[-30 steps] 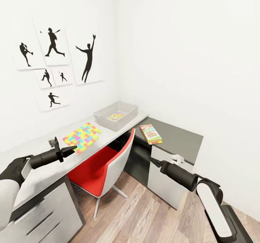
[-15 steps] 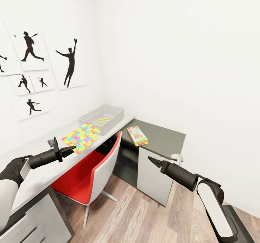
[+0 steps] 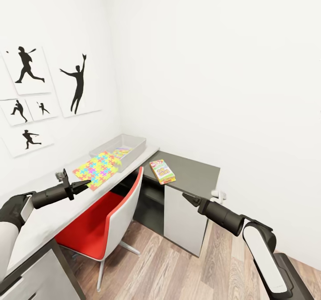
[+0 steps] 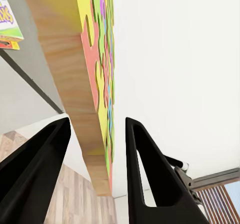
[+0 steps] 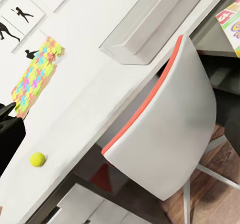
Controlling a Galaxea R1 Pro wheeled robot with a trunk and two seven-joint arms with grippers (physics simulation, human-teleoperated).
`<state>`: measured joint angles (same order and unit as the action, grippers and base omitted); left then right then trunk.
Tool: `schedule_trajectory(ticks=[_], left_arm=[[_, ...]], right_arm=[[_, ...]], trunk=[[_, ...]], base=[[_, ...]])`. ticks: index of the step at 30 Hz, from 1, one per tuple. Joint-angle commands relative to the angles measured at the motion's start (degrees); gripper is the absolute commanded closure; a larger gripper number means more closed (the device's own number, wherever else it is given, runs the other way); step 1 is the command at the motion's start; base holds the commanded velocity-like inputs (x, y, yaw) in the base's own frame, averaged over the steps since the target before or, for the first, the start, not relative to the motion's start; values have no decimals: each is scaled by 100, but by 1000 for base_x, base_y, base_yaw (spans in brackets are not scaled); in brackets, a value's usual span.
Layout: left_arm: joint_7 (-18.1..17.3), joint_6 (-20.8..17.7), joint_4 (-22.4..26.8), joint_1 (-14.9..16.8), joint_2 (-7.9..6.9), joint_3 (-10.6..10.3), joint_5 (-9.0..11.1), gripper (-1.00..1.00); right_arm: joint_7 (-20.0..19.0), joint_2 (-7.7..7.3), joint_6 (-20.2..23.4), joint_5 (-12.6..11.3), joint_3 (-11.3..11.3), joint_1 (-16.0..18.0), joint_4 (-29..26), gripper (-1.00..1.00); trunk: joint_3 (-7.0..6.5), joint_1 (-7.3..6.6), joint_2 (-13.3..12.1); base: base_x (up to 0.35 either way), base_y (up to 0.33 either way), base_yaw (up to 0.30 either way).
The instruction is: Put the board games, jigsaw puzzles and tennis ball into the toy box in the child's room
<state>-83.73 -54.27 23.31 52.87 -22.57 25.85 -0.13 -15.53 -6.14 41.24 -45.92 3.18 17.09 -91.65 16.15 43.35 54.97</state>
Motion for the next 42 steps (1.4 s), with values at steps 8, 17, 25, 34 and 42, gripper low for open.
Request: schedule_trajectory(ticks=[8,17,25,34,42], left_arm=[[-21,-57,-2,4,-2,8,-14,100],[-21,-57,-2,4,-2,8,-14,100],[-21,-57,-2,4,-2,8,-14,100],[-21,-57,-2,4,-2,8,-14,100],[-29,-57,-2,4,-2,8,-14,100]], right_arm=[[-9,-2,19,4,23,5,-25,-100],[-7,-1,16,4,33,5,-25,-100],[-1,-1,16,-7,-11,5,-6,-100],[7,-5,15,1,-9,5,-9,-100],[-3,-2,13,3,-9,5,-20,-100]], trunk=[[-160,-176,-318],[-322,-373,-679],[-466,-549,-999],[-627,-747,-1360],[-771,-922,-1681]], base=[[0,0,-2],[0,0,0],[0,0,0],[0,0,0],[0,0,0]])
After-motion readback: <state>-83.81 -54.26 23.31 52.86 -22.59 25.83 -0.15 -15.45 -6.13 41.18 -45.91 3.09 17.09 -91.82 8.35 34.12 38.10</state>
